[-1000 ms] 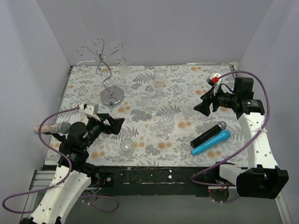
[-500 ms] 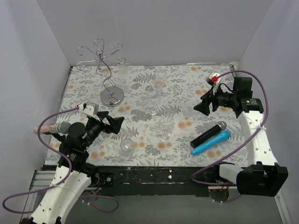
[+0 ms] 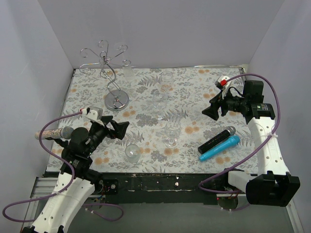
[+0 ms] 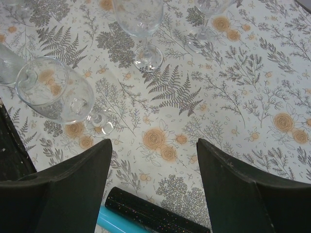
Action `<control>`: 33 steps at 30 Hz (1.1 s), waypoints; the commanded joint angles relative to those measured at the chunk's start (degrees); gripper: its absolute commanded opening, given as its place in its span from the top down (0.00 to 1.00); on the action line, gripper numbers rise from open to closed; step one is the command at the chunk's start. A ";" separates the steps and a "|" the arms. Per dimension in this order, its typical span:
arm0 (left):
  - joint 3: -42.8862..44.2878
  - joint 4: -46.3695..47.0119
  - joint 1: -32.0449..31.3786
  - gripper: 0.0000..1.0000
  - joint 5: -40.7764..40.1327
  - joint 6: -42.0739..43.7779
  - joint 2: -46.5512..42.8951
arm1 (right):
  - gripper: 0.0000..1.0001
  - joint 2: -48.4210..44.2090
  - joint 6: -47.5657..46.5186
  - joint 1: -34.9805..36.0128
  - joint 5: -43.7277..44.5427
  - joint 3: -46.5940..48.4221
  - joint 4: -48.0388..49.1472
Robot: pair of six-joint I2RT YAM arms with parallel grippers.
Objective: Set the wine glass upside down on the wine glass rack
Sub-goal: Pick up the wine glass at the center of the board.
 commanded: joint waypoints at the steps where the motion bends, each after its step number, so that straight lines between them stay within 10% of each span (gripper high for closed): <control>1: -0.36 0.42 -0.03 0.02 -0.31 0.90 -0.78 | 0.21 -0.42 0.30 -0.17 0.09 0.14 1.76; 33: -0.45 0.42 -0.03 0.02 -0.48 1.34 -0.96 | 0.21 6.18 -4.88 6.42 5.71 8.23 -2.90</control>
